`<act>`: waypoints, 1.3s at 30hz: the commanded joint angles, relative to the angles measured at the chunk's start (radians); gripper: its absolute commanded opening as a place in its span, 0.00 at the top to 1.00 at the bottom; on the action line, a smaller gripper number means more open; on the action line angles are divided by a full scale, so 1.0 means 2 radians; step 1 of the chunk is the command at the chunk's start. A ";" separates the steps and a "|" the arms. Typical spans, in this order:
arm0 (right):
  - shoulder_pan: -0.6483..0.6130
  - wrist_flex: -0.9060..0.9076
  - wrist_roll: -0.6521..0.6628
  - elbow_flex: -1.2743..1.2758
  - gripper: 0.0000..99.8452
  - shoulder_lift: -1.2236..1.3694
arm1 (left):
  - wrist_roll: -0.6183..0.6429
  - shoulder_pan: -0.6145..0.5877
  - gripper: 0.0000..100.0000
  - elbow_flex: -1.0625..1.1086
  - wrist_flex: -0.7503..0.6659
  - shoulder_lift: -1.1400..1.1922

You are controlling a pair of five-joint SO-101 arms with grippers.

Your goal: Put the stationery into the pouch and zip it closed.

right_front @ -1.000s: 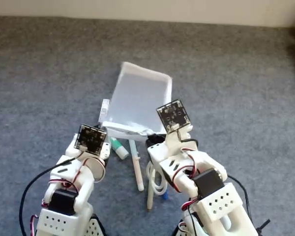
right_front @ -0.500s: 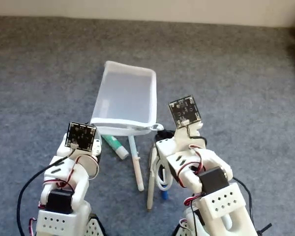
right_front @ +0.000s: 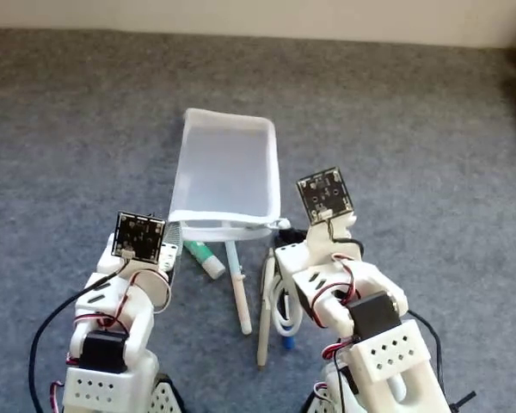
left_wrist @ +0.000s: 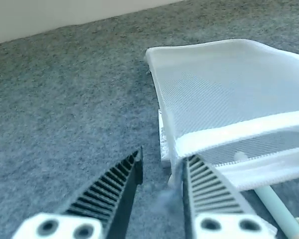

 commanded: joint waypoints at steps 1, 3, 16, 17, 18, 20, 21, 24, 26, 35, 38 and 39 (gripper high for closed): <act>-0.021 0.033 0.005 -0.042 1.00 -0.029 | -0.002 0.020 0.85 -0.009 0.000 -0.004; -0.040 0.055 0.006 -0.047 1.00 -0.054 | -0.002 0.021 0.85 -0.008 0.000 -0.004; -0.133 0.105 0.010 -0.045 1.00 -0.191 | -0.002 0.036 0.85 0.006 -0.002 -0.004; -0.135 0.105 0.010 -0.044 1.00 -0.191 | -0.002 0.034 0.85 0.006 -0.002 -0.004; -0.135 0.105 0.010 -0.044 1.00 -0.191 | -0.002 0.034 0.85 0.004 -0.001 -0.004; -0.135 0.105 0.010 -0.044 1.00 -0.191 | -0.002 0.034 0.85 0.003 0.000 -0.004; -0.135 0.105 0.010 -0.044 1.00 -0.191 | -0.002 0.034 0.85 0.003 0.000 -0.004; -0.135 0.105 0.010 -0.043 1.00 -0.191 | -0.002 0.034 0.85 0.002 0.000 -0.004; -0.135 0.102 0.010 -0.033 1.00 -0.193 | -0.002 0.034 0.85 0.002 0.000 -0.004; -0.134 0.101 0.010 -0.030 1.00 -0.194 | -0.002 0.036 0.87 0.003 0.001 -0.004; -0.132 0.100 0.010 -0.030 0.99 -0.194 | -0.004 0.036 0.96 0.001 0.001 -0.004; -0.132 0.100 0.010 -0.029 0.99 -0.194 | -0.011 0.036 0.99 -0.002 0.001 -0.004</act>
